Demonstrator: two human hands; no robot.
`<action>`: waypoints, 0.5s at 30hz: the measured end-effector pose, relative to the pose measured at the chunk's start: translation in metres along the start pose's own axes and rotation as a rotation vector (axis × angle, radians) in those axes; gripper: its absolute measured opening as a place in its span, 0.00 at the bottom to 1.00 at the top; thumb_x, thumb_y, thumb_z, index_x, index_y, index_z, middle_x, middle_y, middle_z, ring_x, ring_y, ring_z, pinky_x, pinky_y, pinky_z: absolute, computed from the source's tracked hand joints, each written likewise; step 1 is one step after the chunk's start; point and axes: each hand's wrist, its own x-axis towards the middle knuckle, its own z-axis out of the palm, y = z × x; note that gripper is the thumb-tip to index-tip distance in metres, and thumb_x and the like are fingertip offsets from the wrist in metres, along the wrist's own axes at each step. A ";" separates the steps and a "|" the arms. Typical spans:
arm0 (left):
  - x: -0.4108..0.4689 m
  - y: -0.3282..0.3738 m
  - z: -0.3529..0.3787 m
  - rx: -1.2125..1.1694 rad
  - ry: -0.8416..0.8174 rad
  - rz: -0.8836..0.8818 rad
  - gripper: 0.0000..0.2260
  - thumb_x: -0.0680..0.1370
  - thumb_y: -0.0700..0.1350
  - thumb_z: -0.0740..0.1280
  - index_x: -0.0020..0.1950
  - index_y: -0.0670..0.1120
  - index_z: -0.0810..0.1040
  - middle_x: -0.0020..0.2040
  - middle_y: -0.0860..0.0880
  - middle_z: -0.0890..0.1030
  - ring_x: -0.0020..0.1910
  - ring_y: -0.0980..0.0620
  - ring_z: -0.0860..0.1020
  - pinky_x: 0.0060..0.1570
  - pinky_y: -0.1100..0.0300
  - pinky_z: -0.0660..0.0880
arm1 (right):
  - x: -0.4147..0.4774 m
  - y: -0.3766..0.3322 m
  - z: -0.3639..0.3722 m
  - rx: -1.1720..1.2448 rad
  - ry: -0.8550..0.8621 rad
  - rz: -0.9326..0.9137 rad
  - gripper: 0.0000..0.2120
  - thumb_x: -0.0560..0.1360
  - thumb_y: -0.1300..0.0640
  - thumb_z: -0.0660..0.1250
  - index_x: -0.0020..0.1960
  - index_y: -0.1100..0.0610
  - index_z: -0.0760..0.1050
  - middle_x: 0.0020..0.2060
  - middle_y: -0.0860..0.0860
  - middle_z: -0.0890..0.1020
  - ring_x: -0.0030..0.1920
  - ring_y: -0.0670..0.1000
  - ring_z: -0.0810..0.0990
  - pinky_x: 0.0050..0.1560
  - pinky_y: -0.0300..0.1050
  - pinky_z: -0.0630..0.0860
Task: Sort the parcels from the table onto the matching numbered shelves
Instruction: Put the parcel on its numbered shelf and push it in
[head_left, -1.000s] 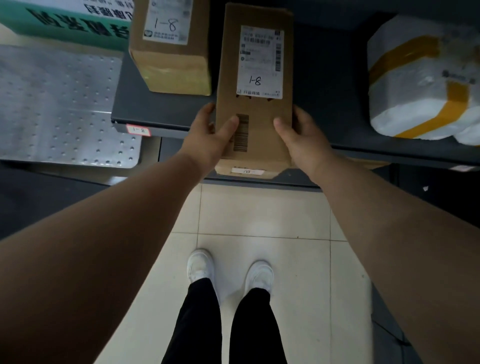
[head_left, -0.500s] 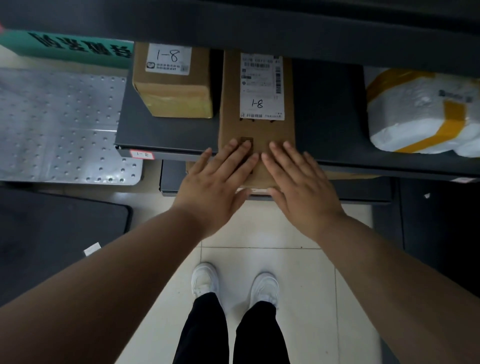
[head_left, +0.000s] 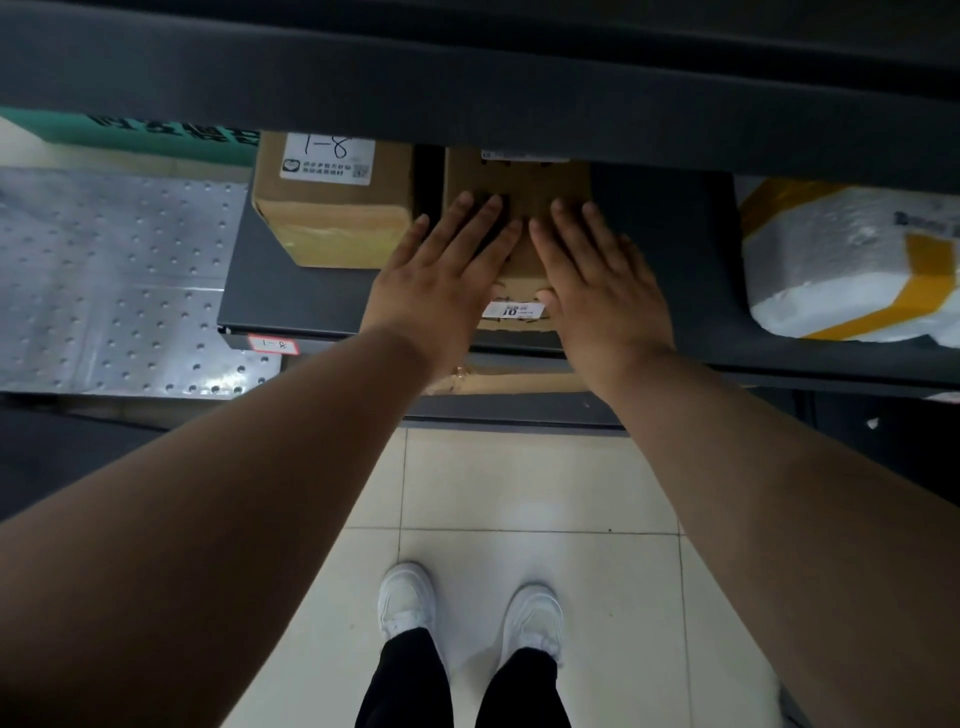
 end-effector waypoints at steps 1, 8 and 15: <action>0.000 -0.001 0.000 0.007 -0.001 0.004 0.27 0.80 0.53 0.44 0.79 0.51 0.44 0.80 0.49 0.45 0.78 0.48 0.43 0.76 0.49 0.44 | 0.000 0.000 0.001 0.002 0.003 -0.001 0.30 0.83 0.49 0.51 0.78 0.50 0.40 0.78 0.49 0.43 0.78 0.52 0.39 0.76 0.51 0.42; -0.009 0.001 -0.004 0.022 0.007 -0.029 0.27 0.81 0.55 0.43 0.79 0.51 0.41 0.80 0.49 0.44 0.78 0.49 0.42 0.76 0.48 0.44 | -0.010 -0.002 -0.006 0.017 -0.015 0.015 0.29 0.83 0.47 0.49 0.78 0.49 0.38 0.78 0.49 0.41 0.77 0.52 0.38 0.75 0.51 0.39; -0.038 0.016 -0.033 0.033 0.001 -0.043 0.27 0.82 0.57 0.44 0.79 0.51 0.40 0.80 0.49 0.42 0.78 0.50 0.41 0.76 0.49 0.42 | -0.046 -0.017 -0.028 0.031 -0.051 0.009 0.29 0.82 0.45 0.48 0.78 0.49 0.38 0.78 0.50 0.40 0.77 0.52 0.37 0.76 0.52 0.40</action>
